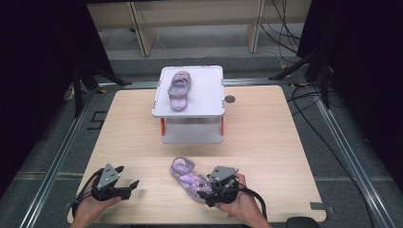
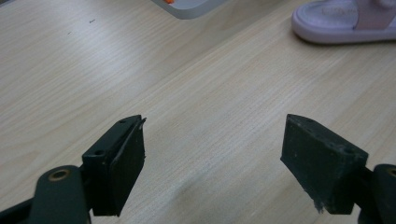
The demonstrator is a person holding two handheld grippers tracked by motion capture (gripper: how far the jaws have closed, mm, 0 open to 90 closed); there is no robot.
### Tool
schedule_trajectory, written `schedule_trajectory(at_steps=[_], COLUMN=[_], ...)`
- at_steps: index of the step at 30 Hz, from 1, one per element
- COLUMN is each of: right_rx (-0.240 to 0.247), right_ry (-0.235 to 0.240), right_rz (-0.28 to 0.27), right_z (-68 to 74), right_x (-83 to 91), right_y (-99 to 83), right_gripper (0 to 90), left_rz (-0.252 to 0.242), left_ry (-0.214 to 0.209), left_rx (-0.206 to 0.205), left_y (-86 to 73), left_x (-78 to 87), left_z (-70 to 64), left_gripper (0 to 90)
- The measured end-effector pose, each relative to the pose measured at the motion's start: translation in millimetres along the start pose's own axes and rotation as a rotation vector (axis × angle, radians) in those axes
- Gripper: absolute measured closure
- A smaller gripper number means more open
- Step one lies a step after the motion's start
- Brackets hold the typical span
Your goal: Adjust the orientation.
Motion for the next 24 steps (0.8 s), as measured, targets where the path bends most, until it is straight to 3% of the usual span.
schedule_trajectory(at_steps=[3,6,7,9,11,13,14,15,16,24], right_rx=[0.038,0.066,0.089,0.097,0.11,0.107,0.106,0.094,0.091,0.075], right_ry=[-0.017,-0.035,-0.049,-0.057,-0.106,-0.145,-0.153,-0.159,-0.166,-0.206], right_rz=[0.028,0.042,0.059,0.066,0.077,0.076,0.074,0.073,0.074,0.04], right_z=[4.6,5.9,5.3,3.7,-3.6,-11.2,-14.4,-18.7,-21.3,-44.8], right_x=[-3.9,-7.5,-7.5,-6.6,-2.0,1.0,1.1,0.7,0.7,-9.8], right_y=[-1.4,-3.0,-3.6,-3.6,-4.0,-4.0,-4.1,-4.1,-3.8,5.8], right_gripper=[32.7,30.4,30.8,31.0,32.4,33.8,33.8,33.8,34.0,34.4], left_rz=[-0.009,0.009,-0.012,-0.017,0.005,-0.008,0.003,0.019,0.016,0.02], left_ry=[0.004,-0.003,-0.003,-0.002,-0.006,0.001,-0.006,0.001,0.002,-0.001], left_rx=[0.007,-0.017,0.012,0.005,-0.012,0.014,-0.034,-0.052,-0.011,-0.039], left_y=[0.2,0.1,0.4,0.4,0.1,0.5,0.9,0.5,-0.6,0.4], left_x=[0.0,0.6,-0.4,-1.0,0.7,-0.2,-0.7,-0.3,-0.4,-0.3], left_z=[-0.2,1.0,-0.7,-0.2,0.9,-0.7,2.3,3.4,0.3,2.9], left_gripper=[21.1,21.1,21.1,21.1,21.1,21.1,21.1,21.1,21.1,21.1])
Point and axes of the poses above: each handheld gripper's, and its own axes: x roughly backward along the jaws, y roughly out of its top, z roughly to its left, the point moved 3 cm from there along -x, roughly forward along the jaws, and after that the axes turned 3 degrees about -x, right-handed, at the moved point
